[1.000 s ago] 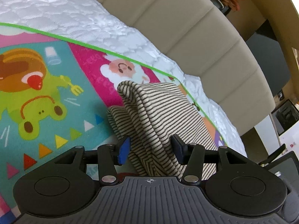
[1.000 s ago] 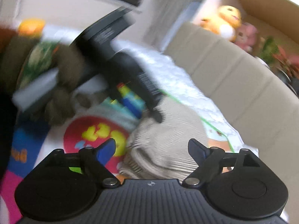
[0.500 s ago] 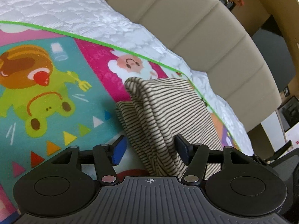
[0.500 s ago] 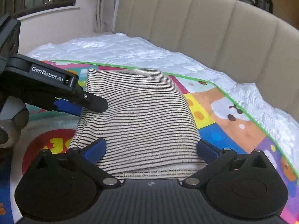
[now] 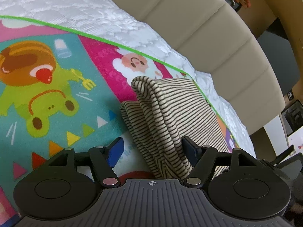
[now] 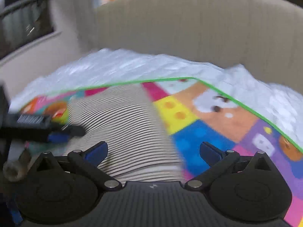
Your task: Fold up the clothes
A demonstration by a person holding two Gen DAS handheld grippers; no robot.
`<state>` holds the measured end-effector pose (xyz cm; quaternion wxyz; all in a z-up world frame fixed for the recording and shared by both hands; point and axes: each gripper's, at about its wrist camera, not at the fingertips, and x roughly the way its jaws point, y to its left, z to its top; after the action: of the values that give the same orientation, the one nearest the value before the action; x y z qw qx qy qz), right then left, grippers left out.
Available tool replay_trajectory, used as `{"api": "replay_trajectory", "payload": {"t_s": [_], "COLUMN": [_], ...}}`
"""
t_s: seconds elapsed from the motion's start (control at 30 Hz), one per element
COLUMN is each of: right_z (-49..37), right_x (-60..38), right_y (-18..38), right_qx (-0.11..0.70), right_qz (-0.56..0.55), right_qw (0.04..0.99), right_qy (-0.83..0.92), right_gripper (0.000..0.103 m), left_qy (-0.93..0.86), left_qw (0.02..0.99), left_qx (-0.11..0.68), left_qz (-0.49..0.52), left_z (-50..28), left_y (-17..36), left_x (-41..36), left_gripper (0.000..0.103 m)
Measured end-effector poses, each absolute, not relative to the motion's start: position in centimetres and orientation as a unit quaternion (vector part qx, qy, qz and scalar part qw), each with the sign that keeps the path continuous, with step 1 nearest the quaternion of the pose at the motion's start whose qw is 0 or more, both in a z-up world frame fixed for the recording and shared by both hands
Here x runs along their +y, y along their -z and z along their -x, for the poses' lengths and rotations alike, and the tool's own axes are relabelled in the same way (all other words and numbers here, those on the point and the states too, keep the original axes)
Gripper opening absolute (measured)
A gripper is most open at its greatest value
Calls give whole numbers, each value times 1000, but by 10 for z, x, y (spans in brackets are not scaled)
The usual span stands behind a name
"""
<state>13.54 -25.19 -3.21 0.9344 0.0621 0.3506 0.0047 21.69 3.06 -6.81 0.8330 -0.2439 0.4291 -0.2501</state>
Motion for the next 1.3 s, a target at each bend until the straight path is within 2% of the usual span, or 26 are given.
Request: {"api": "replay_trajectory", "payload": {"t_s": [0.07,0.13,0.2,0.3,0.6,0.73,0.8,0.93,0.97,1.07,1.23,1.27,1.3], "right_z": [-145,-156,-163,-161,-130,-131,-134,-142,-148,-184,-265,-277,-279], "right_x": [-273,-292,-298,-291,-227,-231,-234,-242,-247,-259,-258,-256,-250], "right_y": [37,49,56,64,57,58,56,35,29,14,45,56,56], "right_qx": [365,381,390,399,437,430,430,417,405,377,430,447,444], "right_qz": [-99,-161,-208,-256,-204,-193,-192,-182,-187,-199,-235,-244,-244], "right_qw": [926,910,897,880,872,877,877,884,889,900,868,856,857], "right_qy": [19,12,-4,-23,-89,-93,-95,-108,-106,-91,-84,-82,-93], "right_gripper": [103,98,81,67,68,68,69,70,72,88,89,82,61], "left_qy": [251,252,254,255,236,239,254,292,298,303,308,308,308], "left_qw": [832,834,836,843,874,864,855,829,823,822,822,822,822], "left_qx": [430,428,426,420,399,409,413,423,429,433,435,435,435], "left_qz": [246,241,236,217,145,168,183,221,223,211,202,201,200], "left_z": [-217,-217,-217,-218,-215,-214,-213,-212,-212,-212,-212,-212,-213], "left_y": [69,68,68,64,50,50,48,51,53,57,61,62,63], "left_x": [31,30,28,28,39,47,46,40,36,30,27,28,29], "left_gripper": [74,74,74,74,73,71,65,62,58,58,58,58,58]}}
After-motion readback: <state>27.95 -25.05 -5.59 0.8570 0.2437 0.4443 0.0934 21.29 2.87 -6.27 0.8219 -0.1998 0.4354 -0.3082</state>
